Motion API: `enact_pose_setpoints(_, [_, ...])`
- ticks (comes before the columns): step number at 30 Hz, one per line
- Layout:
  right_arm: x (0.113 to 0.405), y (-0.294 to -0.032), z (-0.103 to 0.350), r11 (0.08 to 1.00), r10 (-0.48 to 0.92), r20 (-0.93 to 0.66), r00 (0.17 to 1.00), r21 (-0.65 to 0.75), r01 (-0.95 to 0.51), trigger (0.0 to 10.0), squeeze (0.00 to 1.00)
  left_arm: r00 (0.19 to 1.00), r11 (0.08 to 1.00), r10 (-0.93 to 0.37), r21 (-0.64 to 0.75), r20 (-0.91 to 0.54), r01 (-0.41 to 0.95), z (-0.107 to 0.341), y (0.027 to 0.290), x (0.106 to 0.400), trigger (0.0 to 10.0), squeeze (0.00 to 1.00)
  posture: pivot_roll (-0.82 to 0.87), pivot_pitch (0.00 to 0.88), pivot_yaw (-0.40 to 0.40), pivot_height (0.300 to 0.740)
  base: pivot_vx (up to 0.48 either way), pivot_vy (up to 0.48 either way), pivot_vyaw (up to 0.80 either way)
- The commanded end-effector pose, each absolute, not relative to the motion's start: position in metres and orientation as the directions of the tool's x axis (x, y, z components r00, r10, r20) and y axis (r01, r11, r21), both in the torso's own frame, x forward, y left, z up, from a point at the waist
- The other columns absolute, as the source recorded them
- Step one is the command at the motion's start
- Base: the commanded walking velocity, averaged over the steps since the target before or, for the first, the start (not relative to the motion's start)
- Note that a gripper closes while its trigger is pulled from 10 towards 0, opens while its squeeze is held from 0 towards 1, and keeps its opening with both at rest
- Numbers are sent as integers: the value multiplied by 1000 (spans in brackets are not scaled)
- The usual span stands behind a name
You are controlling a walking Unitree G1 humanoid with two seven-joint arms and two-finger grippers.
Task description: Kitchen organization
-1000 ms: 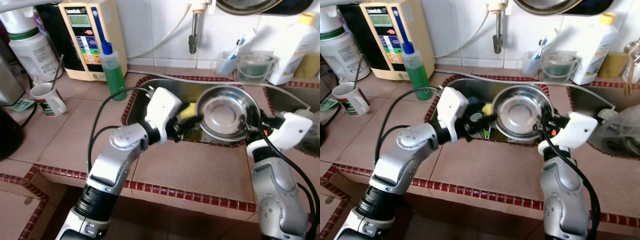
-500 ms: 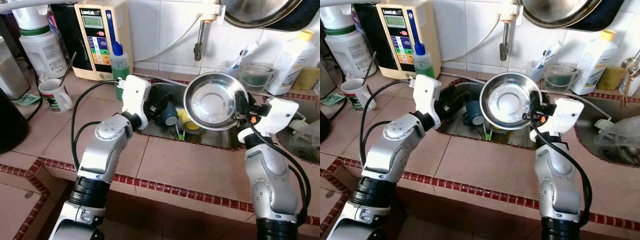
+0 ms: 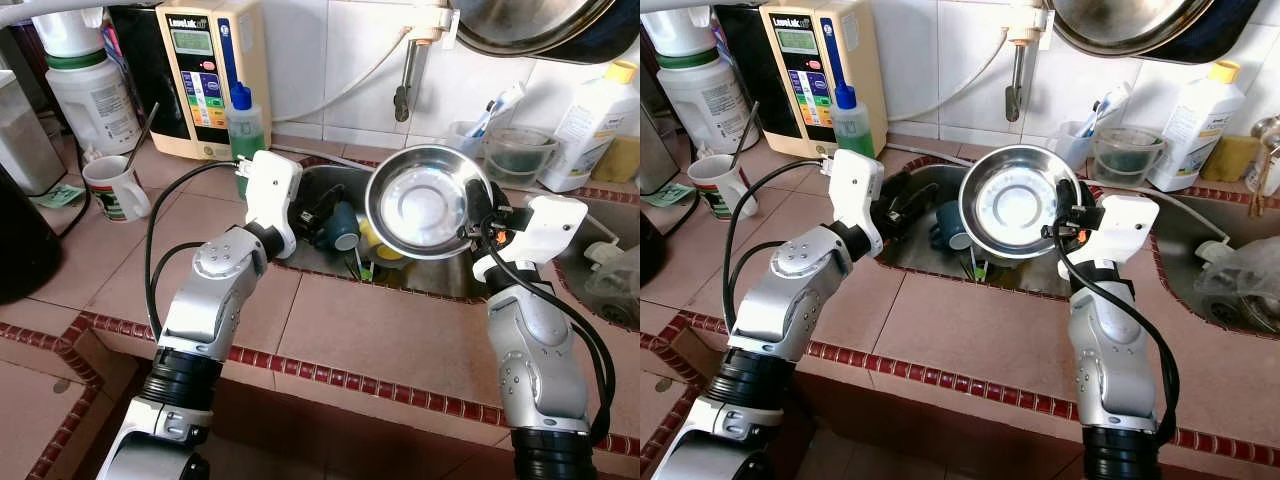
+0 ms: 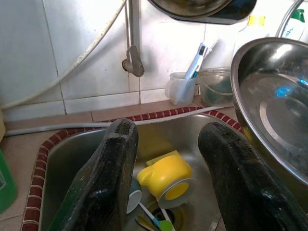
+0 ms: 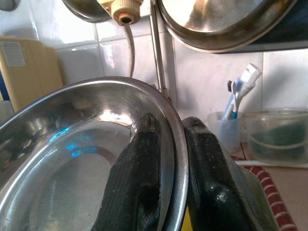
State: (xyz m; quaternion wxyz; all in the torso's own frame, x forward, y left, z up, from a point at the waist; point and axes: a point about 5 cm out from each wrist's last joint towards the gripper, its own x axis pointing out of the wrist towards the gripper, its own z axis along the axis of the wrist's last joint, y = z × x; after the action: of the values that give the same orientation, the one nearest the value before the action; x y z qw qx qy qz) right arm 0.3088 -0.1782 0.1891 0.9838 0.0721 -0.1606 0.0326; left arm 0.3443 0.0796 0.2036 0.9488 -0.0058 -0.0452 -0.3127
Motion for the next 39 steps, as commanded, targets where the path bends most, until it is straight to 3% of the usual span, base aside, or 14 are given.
enact_pose_setpoints(1, [312, -178, 194, 988, 40, 341, 939, 130, -89, 10000, 0, 807, 813, -582, 29, 102, 582, 209, 82, 347, 10000, 0, 0, 0, 7, 740, 247, 0, 0])
enact_pose_setpoints(39, [314, -176, 189, 987, 54, 331, 942, 123, -100, 10000, 0, 811, 815, -579, 38, 86, 578, 206, 83, 347, 10000, 0, 8, 0, 2, 740, 283, 0, 0])
